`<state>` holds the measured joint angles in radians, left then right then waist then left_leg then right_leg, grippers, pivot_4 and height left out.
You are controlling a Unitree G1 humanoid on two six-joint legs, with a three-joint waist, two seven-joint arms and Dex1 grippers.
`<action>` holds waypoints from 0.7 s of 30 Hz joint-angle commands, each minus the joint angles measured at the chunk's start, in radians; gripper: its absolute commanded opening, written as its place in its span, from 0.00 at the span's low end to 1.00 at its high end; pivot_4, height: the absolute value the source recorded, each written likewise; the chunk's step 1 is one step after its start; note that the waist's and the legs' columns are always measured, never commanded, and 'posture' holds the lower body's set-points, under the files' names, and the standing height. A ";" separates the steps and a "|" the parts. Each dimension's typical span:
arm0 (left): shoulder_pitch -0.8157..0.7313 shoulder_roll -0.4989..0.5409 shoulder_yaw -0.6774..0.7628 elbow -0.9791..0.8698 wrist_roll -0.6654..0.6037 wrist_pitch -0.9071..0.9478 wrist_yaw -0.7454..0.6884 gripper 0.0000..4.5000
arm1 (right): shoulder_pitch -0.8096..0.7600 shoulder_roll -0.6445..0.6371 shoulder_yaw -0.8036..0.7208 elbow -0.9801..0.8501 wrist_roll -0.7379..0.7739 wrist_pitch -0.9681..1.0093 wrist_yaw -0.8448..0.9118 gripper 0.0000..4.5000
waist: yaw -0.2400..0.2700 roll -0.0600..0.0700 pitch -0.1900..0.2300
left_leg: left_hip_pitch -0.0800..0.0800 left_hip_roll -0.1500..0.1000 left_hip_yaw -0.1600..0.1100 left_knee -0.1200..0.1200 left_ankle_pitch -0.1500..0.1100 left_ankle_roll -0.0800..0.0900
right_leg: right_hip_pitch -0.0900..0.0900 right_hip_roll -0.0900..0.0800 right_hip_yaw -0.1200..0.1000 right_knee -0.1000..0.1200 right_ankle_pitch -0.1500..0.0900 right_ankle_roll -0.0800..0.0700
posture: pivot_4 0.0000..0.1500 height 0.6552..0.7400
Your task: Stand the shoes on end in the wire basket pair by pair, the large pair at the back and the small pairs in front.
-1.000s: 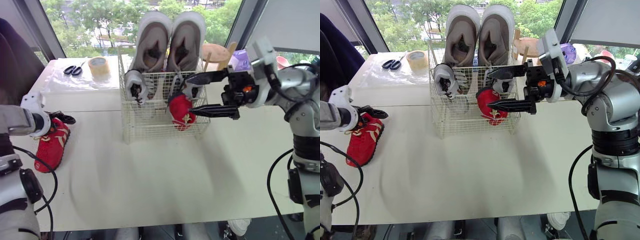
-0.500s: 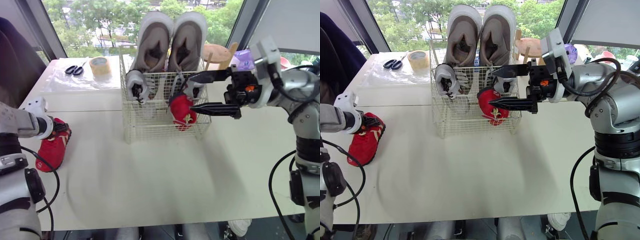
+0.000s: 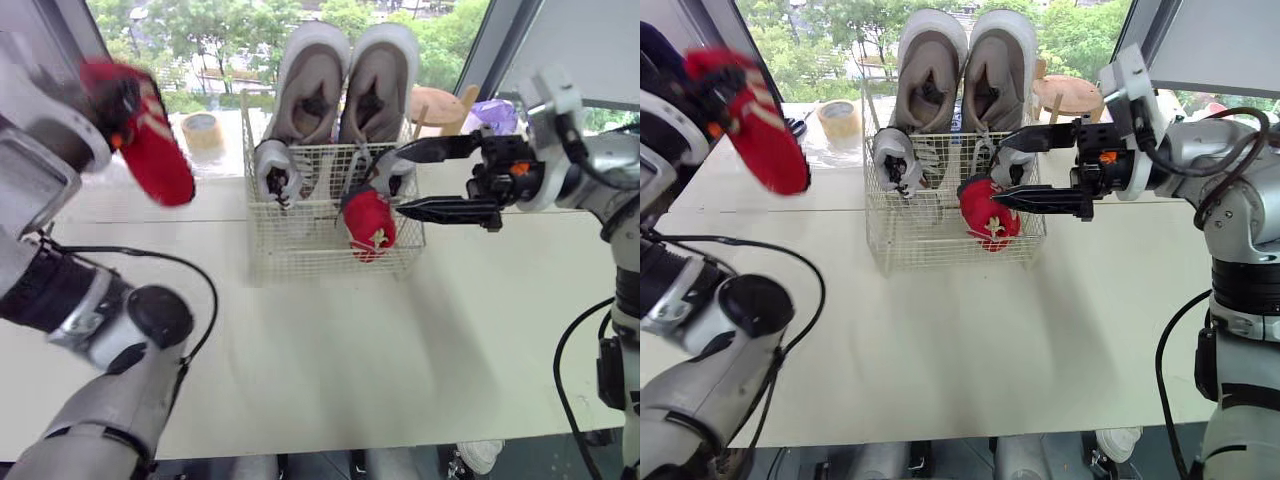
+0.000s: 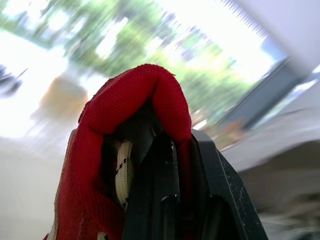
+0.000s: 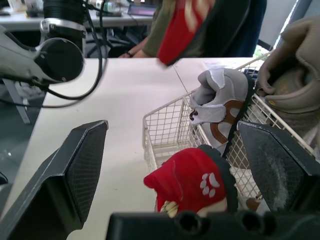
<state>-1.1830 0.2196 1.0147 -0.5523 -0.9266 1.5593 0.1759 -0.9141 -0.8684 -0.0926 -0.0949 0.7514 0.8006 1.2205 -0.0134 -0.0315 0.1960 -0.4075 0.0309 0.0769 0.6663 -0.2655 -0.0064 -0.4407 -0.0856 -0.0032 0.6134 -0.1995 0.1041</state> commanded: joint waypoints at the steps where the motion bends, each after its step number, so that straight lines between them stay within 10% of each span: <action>1: 0.070 -0.090 -0.003 -0.145 -0.193 -0.147 -0.008 0.01 | -0.033 0.014 -0.004 0.001 -0.008 -0.022 -0.010 1.00 | -0.002 0.000 0.000 | 0.000 0.000 0.000 0.000 0.000 -0.001 | 0.000 0.001 0.000 0.001 0.000 0.000 | 1.00 1.00; 7: 0.289 -0.163 -0.195 -0.153 -0.322 -0.381 -0.020 0.01 | -0.039 0.017 -0.002 -0.004 -0.014 -0.022 -0.015 1.00 | 0.003 0.000 0.000 | 0.000 0.001 -0.002 0.001 0.002 -0.002 | 0.000 0.004 0.001 0.003 0.001 -0.002 | 1.00 1.00; 21: 0.652 -0.121 -0.663 -0.058 -0.044 -0.781 -0.294 0.01 | -0.016 -0.127 -0.077 -0.075 0.035 0.086 -0.049 1.00 | 0.014 0.000 0.000 | 0.000 0.000 -0.001 0.003 0.000 0.001 | 0.002 0.004 0.001 -0.001 0.000 -0.003 | 1.00 1.00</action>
<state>-0.5546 0.0960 0.3816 -0.6043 -0.9990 0.8188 -0.0984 -0.9161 -0.9776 -0.1334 -0.1355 0.7611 0.8745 1.1799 0.0006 -0.0312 0.1958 -0.4077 0.0315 0.0755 0.6695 -0.2654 -0.0055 -0.4389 -0.0813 -0.0026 0.6127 -0.2010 0.0990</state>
